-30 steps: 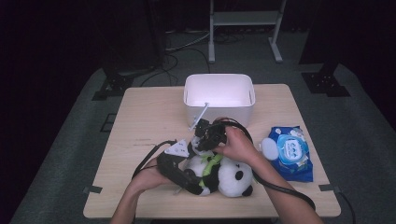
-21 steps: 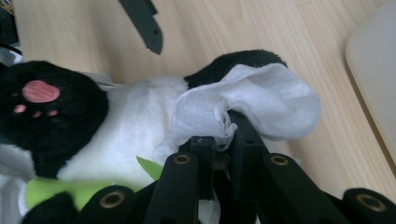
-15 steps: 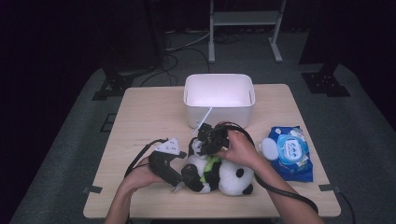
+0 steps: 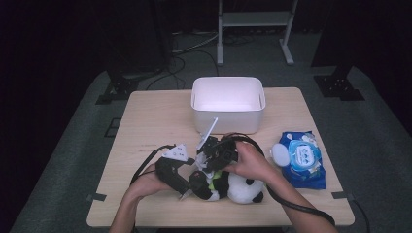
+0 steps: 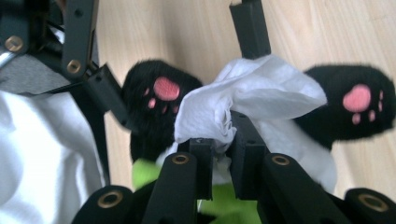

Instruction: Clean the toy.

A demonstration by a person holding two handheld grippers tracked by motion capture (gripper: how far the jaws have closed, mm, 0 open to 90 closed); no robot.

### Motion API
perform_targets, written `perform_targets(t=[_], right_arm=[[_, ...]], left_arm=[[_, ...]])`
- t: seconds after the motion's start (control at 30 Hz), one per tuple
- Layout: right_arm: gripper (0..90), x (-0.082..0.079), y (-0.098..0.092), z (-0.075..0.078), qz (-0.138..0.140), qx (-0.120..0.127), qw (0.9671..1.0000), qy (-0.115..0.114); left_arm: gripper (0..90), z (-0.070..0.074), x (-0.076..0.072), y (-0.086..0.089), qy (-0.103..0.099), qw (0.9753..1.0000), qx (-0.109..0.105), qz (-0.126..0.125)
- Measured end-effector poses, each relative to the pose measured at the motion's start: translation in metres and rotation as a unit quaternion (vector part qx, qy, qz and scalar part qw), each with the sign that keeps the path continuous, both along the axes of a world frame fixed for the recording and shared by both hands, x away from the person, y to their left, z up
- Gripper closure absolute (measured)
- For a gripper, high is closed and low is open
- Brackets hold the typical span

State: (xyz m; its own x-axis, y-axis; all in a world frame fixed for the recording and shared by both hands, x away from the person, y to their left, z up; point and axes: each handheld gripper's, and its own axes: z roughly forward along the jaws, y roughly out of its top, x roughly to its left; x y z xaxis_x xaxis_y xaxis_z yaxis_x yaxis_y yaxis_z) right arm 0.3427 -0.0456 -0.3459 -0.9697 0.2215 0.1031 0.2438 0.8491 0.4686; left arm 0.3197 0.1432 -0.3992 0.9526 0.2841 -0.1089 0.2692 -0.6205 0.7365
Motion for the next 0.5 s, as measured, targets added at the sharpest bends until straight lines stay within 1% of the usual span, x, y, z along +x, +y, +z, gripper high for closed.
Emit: perform_targets(t=[0.03,0.07,0.17,0.33,0.4,0.43,0.5], right_arm=[[78.0,0.0,-0.003,0.0,0.0,-0.004,1.0,0.004],[77.9,-0.002,-0.005,0.001,-0.002,-0.009,1.0,0.003],[78.8,-0.01,-0.013,0.003,-0.002,-0.01,0.9999,0.001],[81.2,-0.023,-0.021,0.005,0.0,-0.002,0.9999,-0.012],[82.8,-0.025,-0.023,0.007,0.003,0.004,0.9999,-0.015],[83.7,-0.026,-0.024,0.009,0.003,0.007,0.9997,-0.023],[84.2,-0.027,-0.027,0.014,0.004,0.011,0.9997,-0.023]], left_arm=[[8.6,0.0,0.0,0.0,0.0,1.0,0.001,0.0],[8.6,0.0,0.0,0.0,-0.001,1.0,0.001,0.001],[8.6,0.001,-0.001,-0.001,-0.004,1.0,0.002,0.003],[8.6,0.001,-0.002,-0.002,-0.005,1.0,0.005,0.001],[8.6,0.002,-0.002,-0.001,-0.009,0.9999,0.005,0.003],[8.6,0.002,-0.002,-0.001,-0.009,0.9999,0.004,0.004],[8.6,0.002,-0.002,-0.001,-0.009,0.9999,0.004,0.004]])
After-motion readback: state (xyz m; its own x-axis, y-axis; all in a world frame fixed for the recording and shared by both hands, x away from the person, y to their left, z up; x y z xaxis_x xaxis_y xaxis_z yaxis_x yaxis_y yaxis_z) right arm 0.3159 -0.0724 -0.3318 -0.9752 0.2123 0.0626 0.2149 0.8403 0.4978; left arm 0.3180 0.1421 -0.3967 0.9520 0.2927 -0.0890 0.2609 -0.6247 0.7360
